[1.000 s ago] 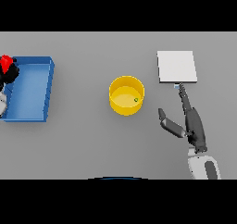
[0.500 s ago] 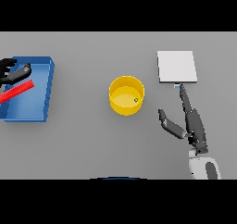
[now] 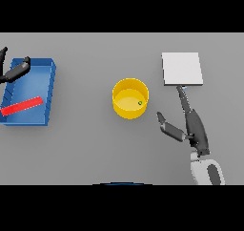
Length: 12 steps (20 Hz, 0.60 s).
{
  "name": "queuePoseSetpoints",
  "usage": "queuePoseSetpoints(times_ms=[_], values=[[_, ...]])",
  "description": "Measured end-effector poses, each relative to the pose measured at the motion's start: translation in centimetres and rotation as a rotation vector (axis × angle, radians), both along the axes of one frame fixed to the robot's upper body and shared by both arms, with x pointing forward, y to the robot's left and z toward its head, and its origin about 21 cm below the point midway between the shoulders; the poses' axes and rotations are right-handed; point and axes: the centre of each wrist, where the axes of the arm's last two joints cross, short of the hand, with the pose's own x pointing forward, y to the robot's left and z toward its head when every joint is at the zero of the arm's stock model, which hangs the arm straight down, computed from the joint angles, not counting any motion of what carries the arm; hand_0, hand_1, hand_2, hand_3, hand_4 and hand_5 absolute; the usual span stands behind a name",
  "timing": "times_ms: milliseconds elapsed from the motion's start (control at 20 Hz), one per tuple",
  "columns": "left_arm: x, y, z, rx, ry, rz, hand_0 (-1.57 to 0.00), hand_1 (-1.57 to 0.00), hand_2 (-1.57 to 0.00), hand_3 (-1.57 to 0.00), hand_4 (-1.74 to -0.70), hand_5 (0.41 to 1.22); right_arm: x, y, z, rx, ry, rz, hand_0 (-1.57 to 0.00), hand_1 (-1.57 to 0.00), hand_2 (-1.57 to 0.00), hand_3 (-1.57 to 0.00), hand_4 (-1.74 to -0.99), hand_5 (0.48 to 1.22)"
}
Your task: Pick up the red beaker and tilt it to pour out 1 green nut into yellow bowl. Pick up the yellow bowl and place it on the metallic measuring scale.
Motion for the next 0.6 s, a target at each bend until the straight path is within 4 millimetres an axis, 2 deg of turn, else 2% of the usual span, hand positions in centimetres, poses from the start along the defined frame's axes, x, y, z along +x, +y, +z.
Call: queuePoseSetpoints(times_ms=[100, 200, 350, 500, 600], values=[[0.3, -0.5, 0.5, -0.007, -0.009, -0.003, -0.02, -0.02, -0.02, -0.02, -0.78, 0.693, 1.0, 0.3, 0.9, -0.053, -0.023, 0.079, 0.0, 0.0, 0.0, 0.0, -1.202, 0.709], [0.2, -0.6, -0.3, -0.013, 0.007, 0.01, -0.01, -0.01, -0.01, -0.01, -0.79, 0.704, 1.9, 0.0, 1.9, -0.131, -0.033, 0.15, 0.0, 0.0, 0.0, 0.0, -1.234, 0.707], [0.2, -1.0, -0.3, -0.019, 0.002, -0.003, -0.01, 0.0, 0.0, 0.0, -0.79, 0.71, 3.5, 0.2, 3.2, -0.308, -0.017, 0.236, 0.0, 0.0, 0.0, 0.0, -1.278, 0.683], [0.2, -0.8, -0.7, -0.016, 0.016, -0.007, 0.0, 0.0, 0.0, 0.0, -0.8, 0.708, 4.9, 0.4, 4.2, -0.543, -0.05, 0.329, 0.0, 0.0, 0.0, 0.0, -1.278, 0.669], [0.3, -0.5, -0.4, -0.01, 0.004, -0.004, 0.0, 0.0, 0.0, 0.0, -0.79, 0.716, 6.3, 1.4, 5.2, -0.669, -0.07, 0.397, 0.0, 0.0, 0.0, 0.0, -1.276, 0.666]])
